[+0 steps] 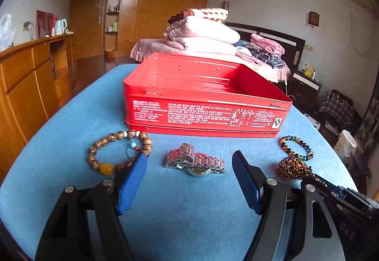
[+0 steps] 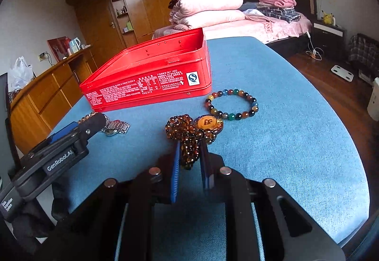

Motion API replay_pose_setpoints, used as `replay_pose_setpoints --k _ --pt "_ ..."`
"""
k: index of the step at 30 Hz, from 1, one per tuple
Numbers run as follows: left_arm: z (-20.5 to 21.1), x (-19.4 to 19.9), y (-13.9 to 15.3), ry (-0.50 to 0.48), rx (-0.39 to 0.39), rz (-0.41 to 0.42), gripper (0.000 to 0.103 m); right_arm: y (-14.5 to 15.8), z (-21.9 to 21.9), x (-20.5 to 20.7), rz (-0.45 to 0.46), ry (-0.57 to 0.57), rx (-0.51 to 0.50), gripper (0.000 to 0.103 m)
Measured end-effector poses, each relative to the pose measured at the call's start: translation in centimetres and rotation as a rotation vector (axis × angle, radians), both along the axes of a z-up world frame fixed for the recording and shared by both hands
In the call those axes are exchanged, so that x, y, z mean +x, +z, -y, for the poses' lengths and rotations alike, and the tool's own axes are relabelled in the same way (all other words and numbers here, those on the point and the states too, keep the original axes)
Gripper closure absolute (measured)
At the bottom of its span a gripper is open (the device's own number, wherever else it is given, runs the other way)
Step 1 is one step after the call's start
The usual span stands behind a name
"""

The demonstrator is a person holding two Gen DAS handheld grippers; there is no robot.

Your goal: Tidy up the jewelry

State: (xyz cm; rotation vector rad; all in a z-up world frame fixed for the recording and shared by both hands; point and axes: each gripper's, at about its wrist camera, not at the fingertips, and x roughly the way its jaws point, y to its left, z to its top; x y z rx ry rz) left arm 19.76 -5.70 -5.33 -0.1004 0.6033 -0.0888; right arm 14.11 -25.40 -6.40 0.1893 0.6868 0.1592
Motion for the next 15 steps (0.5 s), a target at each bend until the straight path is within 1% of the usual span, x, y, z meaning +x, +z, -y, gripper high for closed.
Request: replay_pose_setpoints --k 2,3,4,5,6,8,9,10,11,12,13,14,15 --pt "0.3 0.7 -0.1 0.0 -0.005 -0.026 0.038 0.1 0.1 -0.1 0.003 0.005 0.009 0.088" --pt "0.4 1.0 -0.1 0.001 -0.011 -0.038 0.04 0.1 0.2 -0.1 0.004 0.007 0.013 0.088" --pt "0.5 1.3 -0.2 0.005 -0.015 -0.046 0.044 0.1 0.4 -0.1 0.005 0.008 0.017 0.088" --pt "0.5 1.5 -0.2 0.006 -0.018 -0.051 0.051 0.1 0.5 -0.2 0.005 0.009 0.021 0.088" --pt "0.6 1.7 -0.2 0.007 -0.021 -0.055 0.054 0.1 0.5 -0.2 0.005 0.01 0.025 0.088" --pt "0.7 1.8 -0.3 0.008 -0.02 -0.059 0.068 0.2 0.7 -0.3 0.007 0.01 0.028 0.088" --pt "0.8 1.8 -0.3 0.011 -0.016 -0.055 0.071 0.2 0.7 -0.3 0.008 0.009 0.028 0.088" --pt "0.9 1.7 -0.3 0.011 -0.017 -0.049 0.076 0.2 0.8 -0.4 0.008 0.008 0.028 0.088" --pt "0.9 1.6 -0.3 0.006 -0.02 -0.042 0.084 0.2 0.8 -0.3 0.008 0.007 0.027 0.088" --pt "0.9 1.5 -0.3 -0.003 -0.026 -0.039 0.088 0.3 0.8 -0.3 0.007 0.007 0.026 0.088" --pt "0.8 1.5 -0.4 -0.02 -0.034 -0.041 0.098 0.3 0.8 -0.3 0.007 0.006 0.024 0.088" --pt "0.8 1.4 -0.5 -0.032 -0.042 -0.043 0.102 0.3 0.8 -0.3 0.007 0.005 0.023 0.088" --pt "0.8 1.3 -0.5 -0.037 -0.045 -0.038 0.103 0.3 0.8 -0.3 0.007 0.004 0.021 0.088"
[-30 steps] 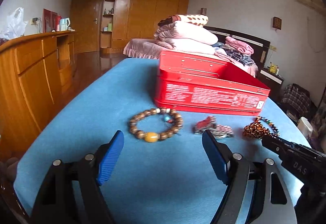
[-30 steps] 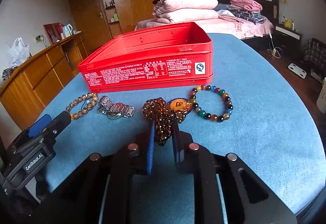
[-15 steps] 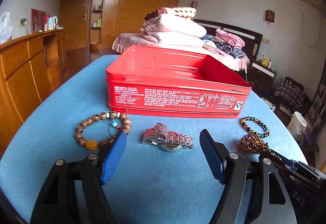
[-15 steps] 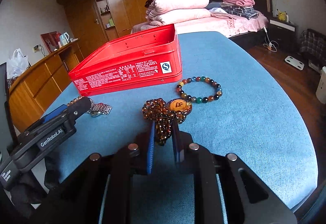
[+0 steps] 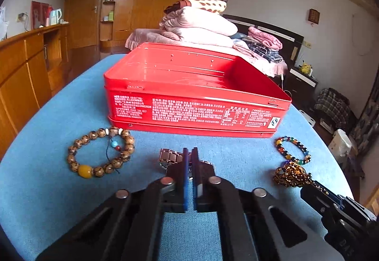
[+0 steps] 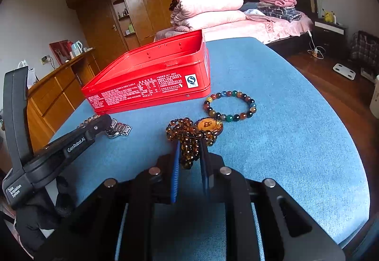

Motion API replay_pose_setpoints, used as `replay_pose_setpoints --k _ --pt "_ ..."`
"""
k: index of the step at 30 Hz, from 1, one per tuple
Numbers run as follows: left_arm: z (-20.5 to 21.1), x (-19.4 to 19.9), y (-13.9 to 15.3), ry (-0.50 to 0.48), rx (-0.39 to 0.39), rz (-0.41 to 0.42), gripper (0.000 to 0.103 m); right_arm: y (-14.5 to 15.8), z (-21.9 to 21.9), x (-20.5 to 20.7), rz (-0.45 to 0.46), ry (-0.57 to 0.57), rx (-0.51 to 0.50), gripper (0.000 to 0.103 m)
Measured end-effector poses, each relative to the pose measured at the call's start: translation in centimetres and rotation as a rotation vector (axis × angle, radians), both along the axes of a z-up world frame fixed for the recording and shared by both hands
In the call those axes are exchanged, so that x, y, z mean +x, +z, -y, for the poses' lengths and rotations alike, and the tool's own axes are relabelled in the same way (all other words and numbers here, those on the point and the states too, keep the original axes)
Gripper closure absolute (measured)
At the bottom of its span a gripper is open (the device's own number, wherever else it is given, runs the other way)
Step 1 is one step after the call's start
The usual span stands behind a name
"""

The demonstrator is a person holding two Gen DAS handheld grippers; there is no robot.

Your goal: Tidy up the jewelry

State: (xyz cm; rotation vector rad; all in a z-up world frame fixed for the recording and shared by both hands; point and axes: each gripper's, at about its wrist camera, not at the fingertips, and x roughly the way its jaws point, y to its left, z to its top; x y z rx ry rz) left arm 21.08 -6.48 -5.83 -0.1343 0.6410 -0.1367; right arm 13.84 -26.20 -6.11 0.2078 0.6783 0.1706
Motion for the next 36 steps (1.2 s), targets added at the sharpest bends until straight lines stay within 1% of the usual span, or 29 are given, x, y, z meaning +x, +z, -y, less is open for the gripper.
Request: replay_pose_setpoints --k 3,6,9,14,16,20,21,22,23,25,27,28,32,36 --pt "-0.3 -0.5 0.0 -0.015 -0.012 0.022 0.103 0.0 -0.2 0.1 0.002 -0.001 -0.006 0.088" --pt "-0.9 -1.3 0.0 -0.009 -0.014 0.045 0.103 0.1 -0.3 0.0 0.014 0.005 -0.005 0.088" --pt "-1.9 -2.1 0.3 -0.001 -0.039 0.068 0.103 0.4 -0.4 -0.4 0.041 0.016 0.0 0.088" --pt "-3.4 -3.6 1.4 0.021 -0.048 0.115 0.103 1.3 -0.8 -0.9 0.087 0.049 0.016 0.089" --pt "-3.7 -3.9 1.4 0.025 -0.045 0.116 0.103 1.4 -1.1 -1.0 0.093 0.065 0.015 0.089" --pt "-2.9 -3.2 0.9 -0.006 -0.032 0.081 0.103 1.5 -1.7 -0.8 0.086 0.068 0.011 0.089" --pt "-2.5 -3.1 0.7 -0.012 -0.026 0.076 0.101 1.5 -1.7 -0.8 0.087 0.068 0.01 0.089" --pt "-2.1 -2.9 0.5 -0.012 -0.016 0.073 0.092 1.5 -1.7 -0.8 0.088 0.068 0.009 0.089" --pt "-1.7 -2.6 0.3 -0.011 -0.005 0.065 0.078 1.5 -1.7 -0.8 0.087 0.069 0.009 0.089" --pt "-1.0 -2.2 -0.1 -0.002 0.006 0.045 0.063 1.5 -1.5 -0.9 0.085 0.07 0.012 0.089" --pt "-0.9 -1.9 -0.5 0.012 0.013 0.031 0.061 1.5 -1.1 -0.9 0.085 0.07 0.017 0.089" --pt "-0.8 -1.7 -0.6 0.011 0.013 0.022 0.058 1.5 -0.9 -0.9 0.086 0.067 0.018 0.089" --pt "-0.2 -0.6 -0.5 0.007 0.018 -0.011 0.057 1.5 -0.2 -0.9 0.085 0.061 0.03 0.089" --pt "0.6 0.1 -0.8 0.004 0.058 -0.055 0.057 1.5 0.0 -1.0 0.085 0.058 0.037 0.089"
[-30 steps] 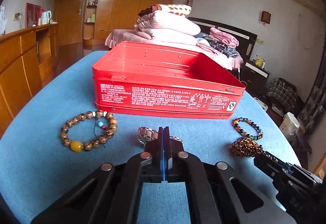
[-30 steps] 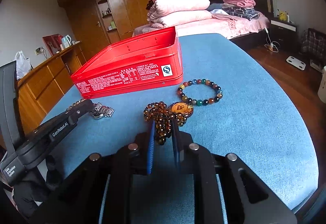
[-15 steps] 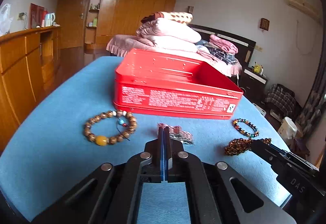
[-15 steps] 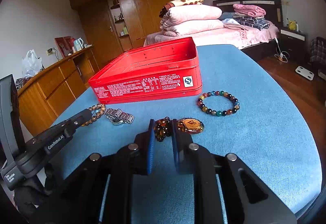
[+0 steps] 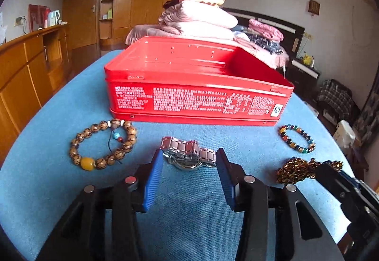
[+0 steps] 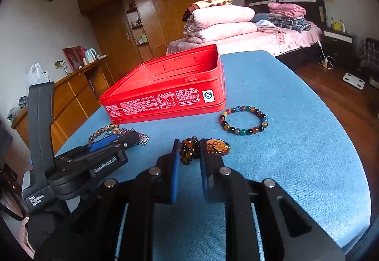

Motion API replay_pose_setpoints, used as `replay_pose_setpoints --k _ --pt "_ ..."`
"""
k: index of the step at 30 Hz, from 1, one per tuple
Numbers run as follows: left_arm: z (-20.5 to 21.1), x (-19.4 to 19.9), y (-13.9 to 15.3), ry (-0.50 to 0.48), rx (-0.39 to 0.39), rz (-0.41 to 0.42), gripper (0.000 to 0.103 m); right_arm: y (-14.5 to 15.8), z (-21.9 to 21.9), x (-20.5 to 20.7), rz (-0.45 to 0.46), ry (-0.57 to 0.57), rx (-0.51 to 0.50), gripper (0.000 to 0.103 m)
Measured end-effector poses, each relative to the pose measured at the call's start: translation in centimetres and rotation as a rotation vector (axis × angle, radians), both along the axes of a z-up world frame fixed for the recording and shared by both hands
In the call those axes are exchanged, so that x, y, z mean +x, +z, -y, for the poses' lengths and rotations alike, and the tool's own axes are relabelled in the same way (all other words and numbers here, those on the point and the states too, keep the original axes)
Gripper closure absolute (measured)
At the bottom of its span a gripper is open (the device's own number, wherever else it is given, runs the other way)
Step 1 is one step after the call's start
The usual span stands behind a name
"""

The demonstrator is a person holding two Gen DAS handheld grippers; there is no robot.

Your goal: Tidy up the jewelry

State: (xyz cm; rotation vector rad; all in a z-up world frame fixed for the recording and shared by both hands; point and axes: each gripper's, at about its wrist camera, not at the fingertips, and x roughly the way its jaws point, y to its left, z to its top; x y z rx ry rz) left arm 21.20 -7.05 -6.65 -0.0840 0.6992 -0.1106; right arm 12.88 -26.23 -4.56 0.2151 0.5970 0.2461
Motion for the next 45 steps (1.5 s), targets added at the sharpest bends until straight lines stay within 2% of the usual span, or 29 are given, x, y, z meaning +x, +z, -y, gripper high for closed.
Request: replay_pose_setpoints --k 3,5,6,7,8,15,19,23,24,26,30,42,45 --pt "-0.1 0.5 -0.2 -0.002 -0.009 -0.03 0.059 0.0 0.0 -0.1 0.0 -0.001 0.002 0.089" --pt "-0.2 0.5 -0.3 -0.012 -0.029 -0.025 0.075 0.0 -0.1 0.0 0.0 -0.001 0.002 0.089" --pt "-0.2 0.4 -0.3 -0.017 -0.025 -0.02 0.08 0.0 -0.1 0.0 0.0 -0.001 0.0 0.089" --pt "-0.1 0.2 -0.2 -0.013 -0.017 -0.011 0.094 0.0 -0.1 0.0 0.0 -0.001 -0.001 0.089" --pt "-0.1 0.2 -0.3 -0.023 -0.02 -0.006 0.103 0.0 -0.2 0.0 0.0 -0.001 -0.001 0.089" --pt "-1.0 -0.9 0.2 -0.027 -0.075 0.053 0.103 -0.1 -0.2 0.1 0.0 -0.002 -0.005 0.089" --pt "-1.5 -1.4 0.9 -0.018 -0.078 0.094 0.103 -0.1 -0.2 0.2 0.0 -0.002 -0.007 0.089" --pt "-1.7 -1.1 0.8 -0.019 -0.066 0.074 0.103 -0.2 -0.2 0.2 -0.001 -0.001 -0.007 0.089" --pt "-1.6 -1.0 0.8 -0.017 -0.067 0.068 0.101 -0.2 -0.2 0.3 -0.002 0.0 -0.007 0.089" --pt "-1.4 -0.9 0.8 -0.017 -0.058 0.069 0.092 -0.3 -0.2 0.3 -0.003 0.001 -0.007 0.089" --pt "-0.9 -0.8 0.9 -0.023 -0.044 0.073 0.09 -0.4 -0.2 0.4 -0.005 0.002 -0.002 0.089" --pt "-0.1 1.6 0.7 -0.028 -0.031 0.005 0.09 -0.4 0.5 0.3 -0.006 0.0 0.02 0.089" --pt "-0.5 1.5 0.4 -0.022 -0.046 -0.007 0.101 -0.4 0.5 0.3 -0.007 -0.001 0.022 0.089"
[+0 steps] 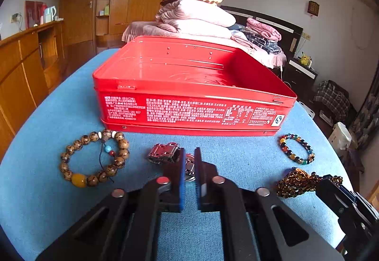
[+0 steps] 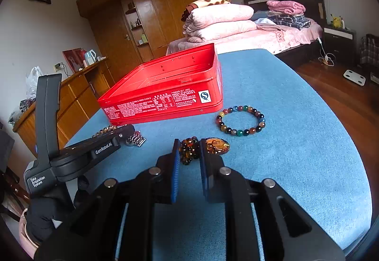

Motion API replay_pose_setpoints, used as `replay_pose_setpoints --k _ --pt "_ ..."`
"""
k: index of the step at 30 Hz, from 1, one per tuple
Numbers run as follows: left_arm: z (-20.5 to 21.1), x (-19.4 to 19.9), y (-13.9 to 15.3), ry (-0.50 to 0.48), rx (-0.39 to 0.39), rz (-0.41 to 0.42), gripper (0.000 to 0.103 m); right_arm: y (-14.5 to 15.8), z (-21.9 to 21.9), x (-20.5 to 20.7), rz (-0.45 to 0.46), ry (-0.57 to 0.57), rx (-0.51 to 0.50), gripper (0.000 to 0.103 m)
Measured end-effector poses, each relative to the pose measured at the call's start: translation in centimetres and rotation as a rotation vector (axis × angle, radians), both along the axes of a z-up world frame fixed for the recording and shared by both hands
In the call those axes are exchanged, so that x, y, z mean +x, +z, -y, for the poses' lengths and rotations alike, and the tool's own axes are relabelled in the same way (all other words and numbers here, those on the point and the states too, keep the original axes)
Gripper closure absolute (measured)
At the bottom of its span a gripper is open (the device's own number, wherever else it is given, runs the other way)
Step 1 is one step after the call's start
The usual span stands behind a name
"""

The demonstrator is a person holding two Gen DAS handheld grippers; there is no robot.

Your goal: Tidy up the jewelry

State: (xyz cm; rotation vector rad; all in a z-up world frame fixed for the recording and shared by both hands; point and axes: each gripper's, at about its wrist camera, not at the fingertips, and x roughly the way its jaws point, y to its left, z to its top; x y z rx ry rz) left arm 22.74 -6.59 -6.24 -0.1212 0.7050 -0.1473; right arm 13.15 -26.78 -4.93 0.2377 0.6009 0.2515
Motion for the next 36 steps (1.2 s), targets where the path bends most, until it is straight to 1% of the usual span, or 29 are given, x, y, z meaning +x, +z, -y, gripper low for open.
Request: replay_pose_setpoints --k 1,5,11,14,16,18,19,20,21,22,25,28,31,34,36 --pt "-0.1 0.0 -0.1 0.001 -0.006 -0.002 0.103 0.0 0.0 0.0 0.001 0.0 -0.001 0.089" --pt "-0.7 -0.7 0.2 0.014 -0.037 0.037 0.103 0.1 0.0 0.0 0.003 -0.001 -0.004 0.089" --pt "-1.9 -2.9 1.7 0.033 -0.066 0.142 0.103 0.1 0.0 -0.1 0.01 -0.002 -0.001 0.089" --pt "-2.6 -3.7 2.5 0.032 -0.058 0.175 0.103 0.2 -0.1 -0.1 0.011 0.0 -0.004 0.089" --pt "-2.6 -3.7 2.6 0.024 -0.05 0.171 0.103 0.1 -0.3 -0.1 0.01 0.002 -0.006 0.089" --pt "-2.3 -3.2 2.4 0.017 -0.024 0.157 0.103 0.1 -0.5 -0.1 0.009 0.005 -0.007 0.089" --pt "-2.0 -3.0 2.1 0.012 -0.008 0.148 0.097 0.2 -0.6 -0.1 0.009 0.007 -0.008 0.089" --pt "-1.5 -2.8 2.0 0.006 0.003 0.138 0.082 0.2 -0.6 0.0 0.009 0.008 -0.008 0.089" --pt "-1.3 -2.5 1.8 0.004 0.01 0.131 0.074 0.2 -0.6 0.0 0.009 0.009 -0.008 0.089" --pt "-1.0 -2.4 1.6 0.0 0.021 0.125 0.063 0.2 -0.4 0.1 0.008 0.009 -0.006 0.089" --pt "-0.1 -1.7 1.1 -0.01 0.061 0.097 0.061 0.2 -0.1 0.1 0.005 0.01 0.004 0.089" --pt "0.0 -1.1 1.2 -0.013 0.056 0.087 0.061 0.2 0.0 0.2 0.004 0.011 0.011 0.089" --pt "0.0 -0.4 0.9 -0.019 0.051 0.06 0.061 0.1 0.2 0.3 0.001 0.012 0.02 0.089" --pt "0.2 0.2 0.6 -0.02 0.057 0.026 0.065 0.1 0.3 0.4 -0.001 0.013 0.025 0.089" --pt "0.2 0.5 0.4 -0.02 0.058 0.01 0.065 0.1 0.4 0.5 -0.002 0.013 0.03 0.089"
